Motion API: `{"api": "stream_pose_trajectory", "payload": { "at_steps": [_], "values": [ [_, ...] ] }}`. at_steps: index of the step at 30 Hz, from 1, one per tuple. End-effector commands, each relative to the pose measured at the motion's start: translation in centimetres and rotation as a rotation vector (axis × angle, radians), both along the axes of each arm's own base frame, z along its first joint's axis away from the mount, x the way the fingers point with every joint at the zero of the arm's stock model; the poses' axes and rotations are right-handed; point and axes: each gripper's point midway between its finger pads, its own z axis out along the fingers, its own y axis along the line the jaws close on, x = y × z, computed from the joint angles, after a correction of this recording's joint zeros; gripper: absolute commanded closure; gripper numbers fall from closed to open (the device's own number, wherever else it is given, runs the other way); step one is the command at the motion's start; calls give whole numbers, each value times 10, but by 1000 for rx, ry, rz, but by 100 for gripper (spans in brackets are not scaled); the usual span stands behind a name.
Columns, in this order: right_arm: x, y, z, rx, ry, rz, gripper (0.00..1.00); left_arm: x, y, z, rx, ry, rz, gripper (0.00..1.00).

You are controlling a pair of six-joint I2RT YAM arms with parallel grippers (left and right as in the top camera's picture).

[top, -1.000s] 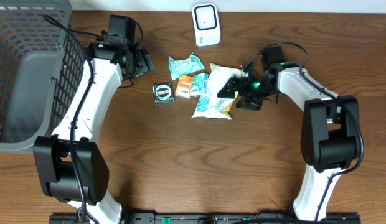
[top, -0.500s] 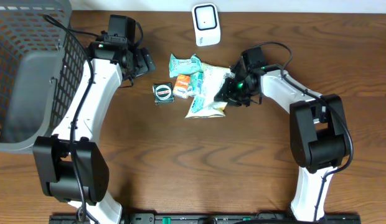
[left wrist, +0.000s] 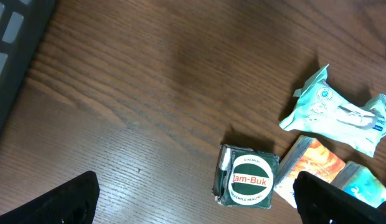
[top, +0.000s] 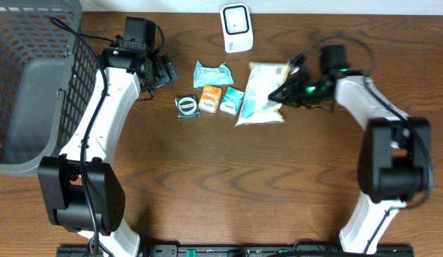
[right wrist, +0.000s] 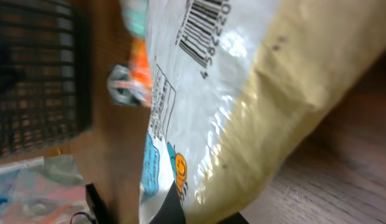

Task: Scan the item barcode
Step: 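Lift the snack bag toward the scanner and turn it with right gripper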

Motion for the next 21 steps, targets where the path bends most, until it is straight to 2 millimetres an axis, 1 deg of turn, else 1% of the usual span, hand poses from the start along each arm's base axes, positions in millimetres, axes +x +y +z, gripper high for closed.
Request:
{"api": "stream_pose_trajectory", "payload": {
  "at_steps": [1,5,7,10,15,17,19,20,21],
  "values": [
    [-5,6,79,108,-246,99,99,1,1,1,7,0,5,2],
    [-11,9,103,114,-331,132,99,1,1,1,7,0,5,2],
    [-20,18,121,183,-431,222,99,1,1,1,7,0,5,2],
    [-32,28,142,286,-542,317,99,1,1,1,8,0,5,2],
    [-34,34,163,377,-624,367,99,1,1,1,8,-1,5,2],
    [-30,35,164,376,-608,350,99,1,1,1,7,0,5,2],
    [-21,31,154,311,-563,294,99,1,1,1,8,0,5,2],
    [-13,28,144,248,-527,248,99,1,1,1,8,0,5,2],
    [0,16,119,104,-440,142,99,1,1,1,7,0,5,2]
  ]
}}
